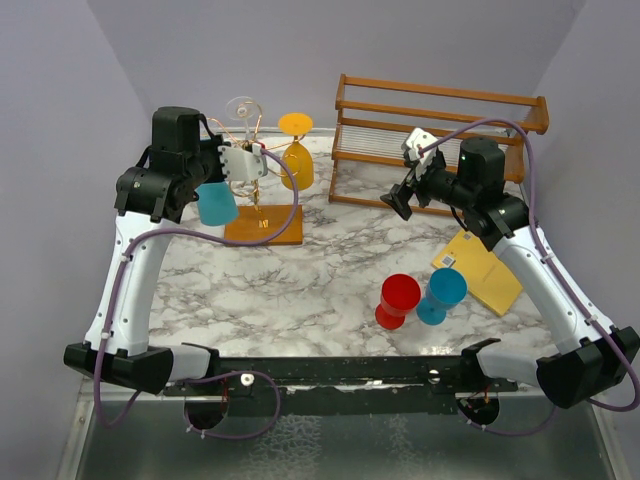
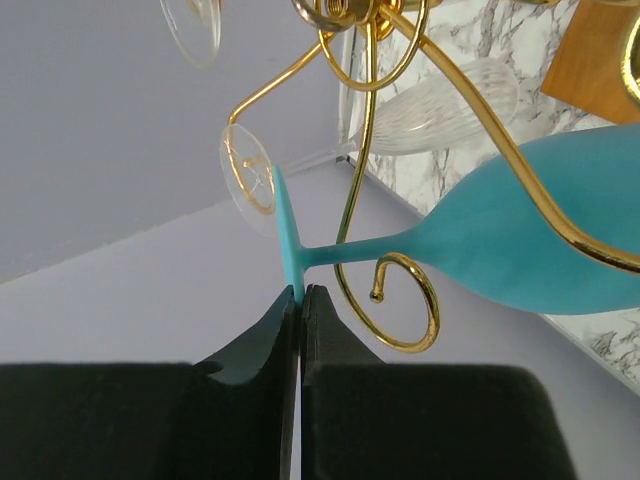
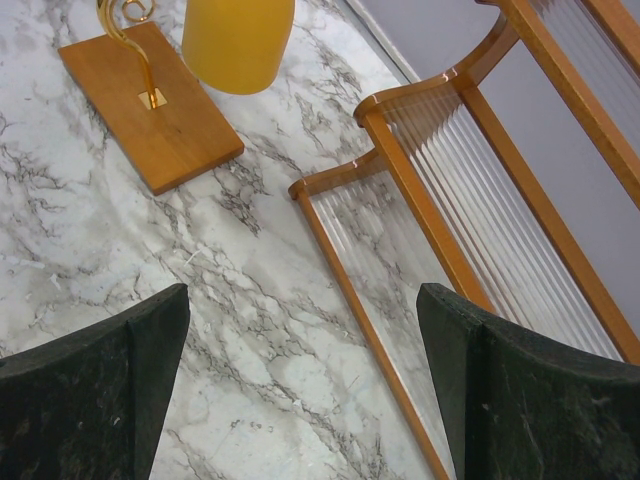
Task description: Place the wine glass upside down on the wine glass rack
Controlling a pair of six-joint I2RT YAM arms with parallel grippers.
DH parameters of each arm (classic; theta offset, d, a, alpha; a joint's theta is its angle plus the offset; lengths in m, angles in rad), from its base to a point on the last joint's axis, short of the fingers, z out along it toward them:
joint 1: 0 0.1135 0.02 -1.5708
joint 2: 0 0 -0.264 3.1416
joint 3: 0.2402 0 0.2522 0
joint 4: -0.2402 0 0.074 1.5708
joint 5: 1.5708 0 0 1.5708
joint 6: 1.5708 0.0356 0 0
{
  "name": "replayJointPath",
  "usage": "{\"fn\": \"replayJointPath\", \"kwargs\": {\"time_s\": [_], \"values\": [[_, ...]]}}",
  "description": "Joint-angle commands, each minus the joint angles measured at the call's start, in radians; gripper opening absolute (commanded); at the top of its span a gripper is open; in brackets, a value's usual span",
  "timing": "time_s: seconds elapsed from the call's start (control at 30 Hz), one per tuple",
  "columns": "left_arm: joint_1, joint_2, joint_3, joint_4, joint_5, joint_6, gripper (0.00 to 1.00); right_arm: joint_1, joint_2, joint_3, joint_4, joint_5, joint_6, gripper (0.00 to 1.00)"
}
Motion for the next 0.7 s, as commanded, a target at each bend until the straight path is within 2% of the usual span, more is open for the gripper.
{"fn": "replayJointPath", "kwargs": {"time_s": [0.0,0.27,0.67], "values": [[-0.004,-0.021,-0.008,0.025,-0.083,-0.009,0.0,-0.005,0.003,-0.012,0.024,0.015,-0.01,0.95],[-0.003,-0.034,0.005,-0.008,-0.131,-0.019,0.0,-0.005,0.001,-0.012,0.025,0.013,-0.011,0.95],[-0.005,-0.052,0.03,-0.078,-0.085,-0.043,0.02,-0.005,0.005,-0.012,0.023,0.011,-0.013,0.95]]}}
